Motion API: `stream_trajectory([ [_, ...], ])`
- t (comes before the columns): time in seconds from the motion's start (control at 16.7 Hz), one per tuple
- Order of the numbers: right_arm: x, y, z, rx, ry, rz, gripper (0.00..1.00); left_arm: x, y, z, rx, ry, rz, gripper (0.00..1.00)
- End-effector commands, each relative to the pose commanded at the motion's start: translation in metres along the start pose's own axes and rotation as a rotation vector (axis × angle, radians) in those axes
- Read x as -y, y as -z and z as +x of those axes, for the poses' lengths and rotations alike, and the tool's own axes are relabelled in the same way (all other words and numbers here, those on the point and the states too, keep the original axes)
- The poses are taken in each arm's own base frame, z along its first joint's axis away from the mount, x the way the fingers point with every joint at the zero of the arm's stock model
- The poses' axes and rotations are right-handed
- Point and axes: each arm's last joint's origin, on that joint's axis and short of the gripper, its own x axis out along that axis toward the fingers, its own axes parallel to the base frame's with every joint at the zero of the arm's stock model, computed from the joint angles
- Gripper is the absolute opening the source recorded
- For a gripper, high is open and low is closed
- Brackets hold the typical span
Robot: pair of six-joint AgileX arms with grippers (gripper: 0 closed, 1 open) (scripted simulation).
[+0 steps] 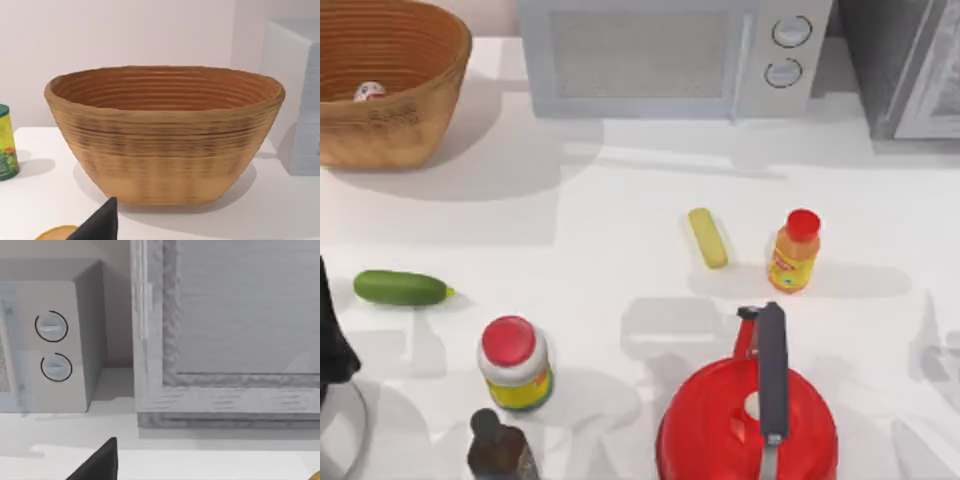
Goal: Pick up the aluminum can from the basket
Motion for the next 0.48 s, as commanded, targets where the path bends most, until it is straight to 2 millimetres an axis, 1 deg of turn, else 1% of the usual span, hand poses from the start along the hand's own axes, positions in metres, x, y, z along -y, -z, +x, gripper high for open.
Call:
stream_trajectory([
  [0.12, 0.000, 0.000, 0.000, 0.000, 0.000, 0.000, 1.00, 0.000, 0.000, 0.000, 0.000, 0.000, 0.000, 1.00],
  [0.24, 0.000, 0.000, 0.000, 0.000, 0.000, 0.000, 1.00, 0.000, -0.006, 0.000, -0.009, -0.005, 0.001, 1.00],
  [0.36, 0.000, 0.000, 0.000, 0.000, 0.000, 0.000, 1.00, -0.001, -0.018, 0.001, -0.036, -0.014, 0.003, 1.00],
  [0.48, 0.000, 0.000, 0.000, 0.000, 0.000, 0.000, 1.00, -0.002, -0.037, 0.004, -0.084, -0.022, 0.005, 1.00],
])
